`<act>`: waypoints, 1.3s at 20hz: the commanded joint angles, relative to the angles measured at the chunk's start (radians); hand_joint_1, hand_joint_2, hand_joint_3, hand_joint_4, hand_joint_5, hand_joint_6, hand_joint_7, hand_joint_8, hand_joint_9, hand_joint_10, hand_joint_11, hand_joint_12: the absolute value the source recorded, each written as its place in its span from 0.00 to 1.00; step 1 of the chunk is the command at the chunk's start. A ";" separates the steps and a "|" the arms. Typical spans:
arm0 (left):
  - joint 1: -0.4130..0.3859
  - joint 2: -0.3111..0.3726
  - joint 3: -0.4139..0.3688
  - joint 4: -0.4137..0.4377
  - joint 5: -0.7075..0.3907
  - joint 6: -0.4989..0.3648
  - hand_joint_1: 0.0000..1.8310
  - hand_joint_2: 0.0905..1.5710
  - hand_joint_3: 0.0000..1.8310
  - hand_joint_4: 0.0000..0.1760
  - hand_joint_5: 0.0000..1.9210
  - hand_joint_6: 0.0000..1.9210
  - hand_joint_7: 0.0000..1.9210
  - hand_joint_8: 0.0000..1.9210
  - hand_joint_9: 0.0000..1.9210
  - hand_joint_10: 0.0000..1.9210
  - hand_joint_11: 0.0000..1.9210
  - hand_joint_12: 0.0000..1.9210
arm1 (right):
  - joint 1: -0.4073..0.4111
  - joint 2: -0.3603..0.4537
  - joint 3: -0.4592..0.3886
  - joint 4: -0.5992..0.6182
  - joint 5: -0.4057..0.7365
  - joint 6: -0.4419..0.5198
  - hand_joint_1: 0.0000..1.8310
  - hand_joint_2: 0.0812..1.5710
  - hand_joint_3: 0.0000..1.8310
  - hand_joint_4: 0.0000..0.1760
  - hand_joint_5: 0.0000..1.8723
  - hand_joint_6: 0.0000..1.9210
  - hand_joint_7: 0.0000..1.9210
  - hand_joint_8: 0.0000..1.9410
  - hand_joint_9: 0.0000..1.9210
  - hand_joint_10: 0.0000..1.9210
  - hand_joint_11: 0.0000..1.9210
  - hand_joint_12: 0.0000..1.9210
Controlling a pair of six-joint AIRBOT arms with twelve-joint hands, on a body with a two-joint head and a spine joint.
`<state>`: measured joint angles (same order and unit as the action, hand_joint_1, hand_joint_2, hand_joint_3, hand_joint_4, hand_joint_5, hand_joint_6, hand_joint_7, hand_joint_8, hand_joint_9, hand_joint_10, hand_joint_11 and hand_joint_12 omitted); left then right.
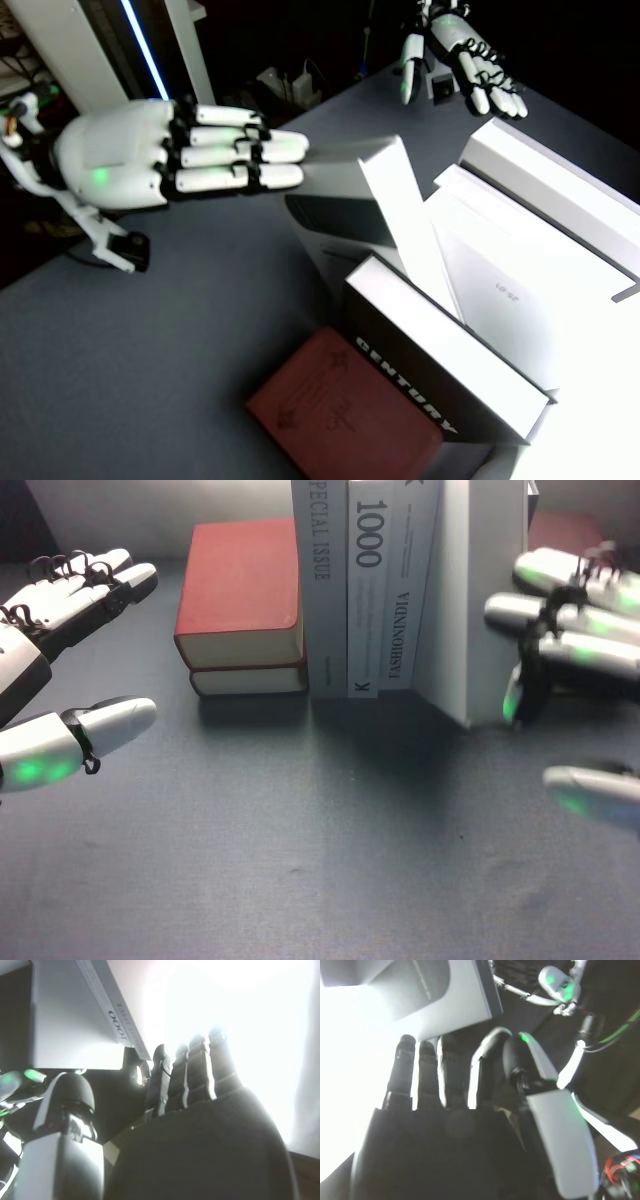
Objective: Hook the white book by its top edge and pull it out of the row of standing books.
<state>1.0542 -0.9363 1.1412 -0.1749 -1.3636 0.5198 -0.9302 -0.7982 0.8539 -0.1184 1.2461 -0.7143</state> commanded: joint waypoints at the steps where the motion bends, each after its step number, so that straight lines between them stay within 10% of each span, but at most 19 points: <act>1: 0.001 0.009 -0.002 -0.017 -0.134 -0.003 0.23 0.82 0.00 0.00 0.07 0.00 0.00 0.00 0.00 0.00 0.00 0.00 | -0.014 0.004 -0.007 0.012 0.094 0.034 0.16 0.85 0.00 0.00 0.17 0.70 0.11 0.00 0.01 0.02 0.00 0.10; 3: 0.001 0.009 -0.002 -0.019 -0.134 -0.002 0.20 0.82 0.00 0.00 0.06 0.00 0.00 0.00 0.00 0.00 0.00 0.00 | -0.056 0.004 -0.014 0.003 0.108 0.071 0.17 0.86 0.00 0.00 0.24 0.65 0.21 0.02 0.08 0.19 0.00 0.61; 5: 0.001 0.009 -0.002 -0.019 -0.134 -0.002 0.18 0.82 0.00 0.00 0.06 0.00 0.00 0.00 0.00 0.00 0.00 0.00 | -0.056 0.004 -0.014 0.003 0.108 0.071 0.06 0.90 0.01 0.00 0.25 0.61 0.33 0.04 0.16 0.30 0.00 0.82; 11: 0.001 0.008 -0.003 -0.023 -0.131 0.000 0.18 0.82 0.00 0.00 0.05 0.00 0.00 0.00 0.00 0.00 0.00 0.00 | -0.194 -0.013 -0.027 0.009 0.127 0.164 0.05 0.96 0.01 0.00 0.17 0.63 0.35 0.08 0.14 0.56 0.01 0.96; 14: 0.002 0.008 -0.003 -0.024 -0.130 0.000 0.18 0.82 0.00 0.00 0.05 0.00 0.00 0.00 0.00 0.00 0.00 0.00 | -0.207 -0.014 -0.030 0.023 0.134 0.169 0.00 0.98 0.00 0.00 0.15 0.63 0.27 0.28 0.14 0.62 0.04 0.97; 16: 0.003 0.007 -0.003 -0.025 -0.130 0.000 0.18 0.82 0.00 0.02 0.05 0.00 0.00 0.00 0.00 0.00 0.00 0.00 | -0.207 -0.012 -0.028 0.032 0.150 0.168 0.00 0.99 0.00 0.00 0.09 0.59 0.20 0.39 0.08 0.57 0.00 0.88; 20: 0.006 0.007 -0.003 -0.026 -0.131 0.000 0.21 0.82 0.00 0.05 0.05 0.00 0.00 0.00 0.00 0.00 0.00 0.00 | -0.213 0.016 -0.034 0.113 0.225 0.100 0.00 0.93 0.00 0.00 0.01 0.30 0.09 0.11 0.00 0.31 0.00 0.66; 23: 0.010 0.007 -0.005 -0.030 -0.138 0.000 0.22 0.82 0.00 0.10 0.00 0.00 0.00 0.00 0.00 0.00 0.00 0.00 | -0.239 0.046 -0.044 0.213 0.289 0.022 0.00 0.93 0.00 0.00 0.00 0.03 0.02 0.01 0.00 0.07 0.00 0.33; 24: 0.010 0.007 -0.006 -0.031 -0.140 0.000 0.21 0.82 0.00 0.16 0.00 0.00 0.00 0.00 0.00 0.00 0.00 0.00 | -0.255 0.052 -0.044 0.249 0.313 0.004 0.00 0.94 0.00 0.00 0.00 0.01 0.00 0.00 0.00 0.01 0.00 0.07; 26: 0.011 0.007 -0.007 -0.031 -0.144 0.001 0.14 0.83 0.00 0.35 0.00 0.00 0.00 0.00 0.00 0.00 0.00 0.00 | -0.299 0.064 -0.044 0.327 0.371 -0.021 0.00 0.96 0.01 0.00 0.00 0.00 0.00 0.00 0.00 0.00 0.00 0.00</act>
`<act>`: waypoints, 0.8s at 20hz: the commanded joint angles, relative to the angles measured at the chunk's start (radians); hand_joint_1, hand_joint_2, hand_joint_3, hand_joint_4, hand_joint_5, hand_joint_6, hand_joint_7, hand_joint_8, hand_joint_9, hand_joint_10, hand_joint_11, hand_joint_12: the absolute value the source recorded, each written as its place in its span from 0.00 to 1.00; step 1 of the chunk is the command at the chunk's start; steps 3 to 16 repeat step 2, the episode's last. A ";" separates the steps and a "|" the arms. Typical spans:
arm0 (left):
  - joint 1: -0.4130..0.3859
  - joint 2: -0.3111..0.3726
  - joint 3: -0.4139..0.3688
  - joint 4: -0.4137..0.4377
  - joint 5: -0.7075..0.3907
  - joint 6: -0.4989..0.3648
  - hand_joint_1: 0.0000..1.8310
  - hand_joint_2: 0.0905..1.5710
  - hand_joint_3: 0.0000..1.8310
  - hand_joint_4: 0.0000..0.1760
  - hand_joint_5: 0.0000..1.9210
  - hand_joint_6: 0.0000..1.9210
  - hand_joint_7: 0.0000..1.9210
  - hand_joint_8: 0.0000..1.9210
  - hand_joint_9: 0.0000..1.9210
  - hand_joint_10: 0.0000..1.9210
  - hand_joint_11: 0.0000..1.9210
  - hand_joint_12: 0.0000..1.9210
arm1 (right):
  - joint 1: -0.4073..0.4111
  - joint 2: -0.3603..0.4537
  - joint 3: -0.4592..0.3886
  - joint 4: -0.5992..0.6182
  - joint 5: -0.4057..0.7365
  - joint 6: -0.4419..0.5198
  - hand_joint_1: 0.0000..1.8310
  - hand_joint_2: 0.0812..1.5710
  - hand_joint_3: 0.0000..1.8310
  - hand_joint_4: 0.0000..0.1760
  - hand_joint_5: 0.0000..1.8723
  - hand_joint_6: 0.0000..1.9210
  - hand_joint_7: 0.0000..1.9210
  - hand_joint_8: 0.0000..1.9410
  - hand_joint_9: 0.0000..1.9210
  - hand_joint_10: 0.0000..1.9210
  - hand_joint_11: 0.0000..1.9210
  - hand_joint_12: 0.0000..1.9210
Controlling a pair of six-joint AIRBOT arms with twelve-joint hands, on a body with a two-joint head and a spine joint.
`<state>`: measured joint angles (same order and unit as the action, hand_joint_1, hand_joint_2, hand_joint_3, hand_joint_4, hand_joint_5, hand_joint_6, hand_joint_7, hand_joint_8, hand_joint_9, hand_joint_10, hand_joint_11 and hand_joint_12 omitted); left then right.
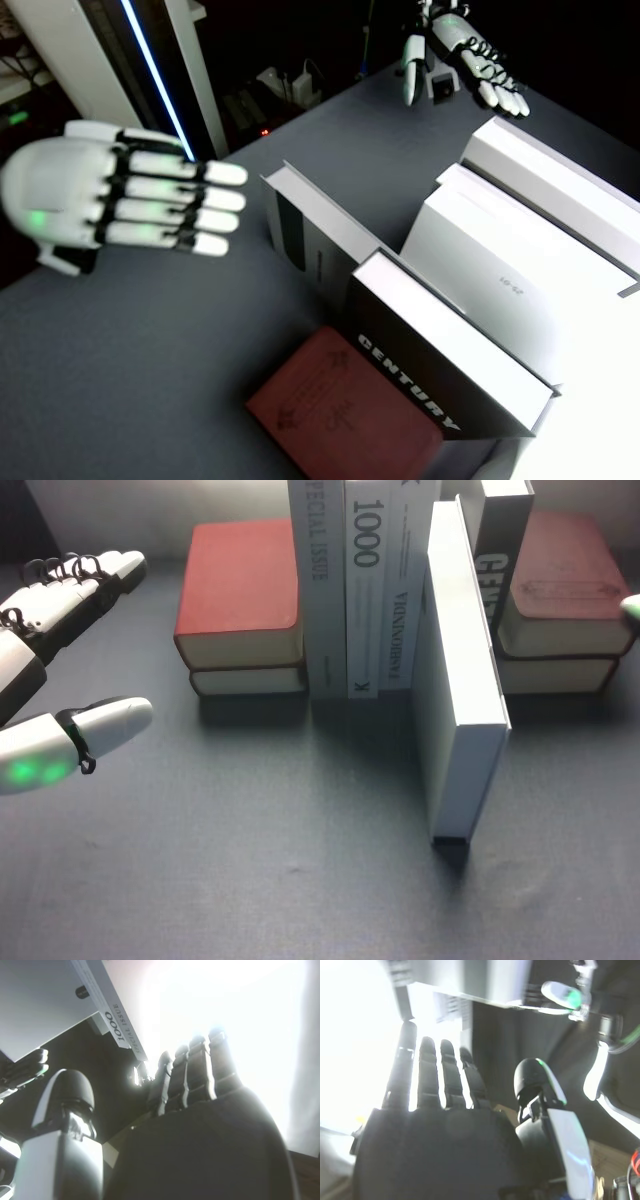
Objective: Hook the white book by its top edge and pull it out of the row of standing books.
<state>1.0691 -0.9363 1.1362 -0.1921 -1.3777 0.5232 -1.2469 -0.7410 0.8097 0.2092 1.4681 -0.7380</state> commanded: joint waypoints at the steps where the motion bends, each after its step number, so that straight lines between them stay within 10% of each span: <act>1: -0.004 0.007 -0.004 -0.017 -0.136 -0.002 0.11 0.83 0.00 0.49 0.00 0.00 0.00 0.00 0.00 0.00 0.00 0.00 | -0.010 0.011 0.000 0.043 0.187 -0.008 0.00 0.96 0.01 0.00 0.00 0.00 0.00 0.00 0.00 0.00 0.00 0.00; 16: -0.002 0.008 -0.006 -0.020 -0.141 0.000 0.07 0.83 0.00 0.59 0.00 0.00 0.00 0.00 0.00 0.00 0.00 0.00 | -0.026 0.015 0.000 0.069 0.209 -0.012 0.00 0.96 0.01 0.00 0.00 0.00 0.00 0.00 0.00 0.00 0.00 0.00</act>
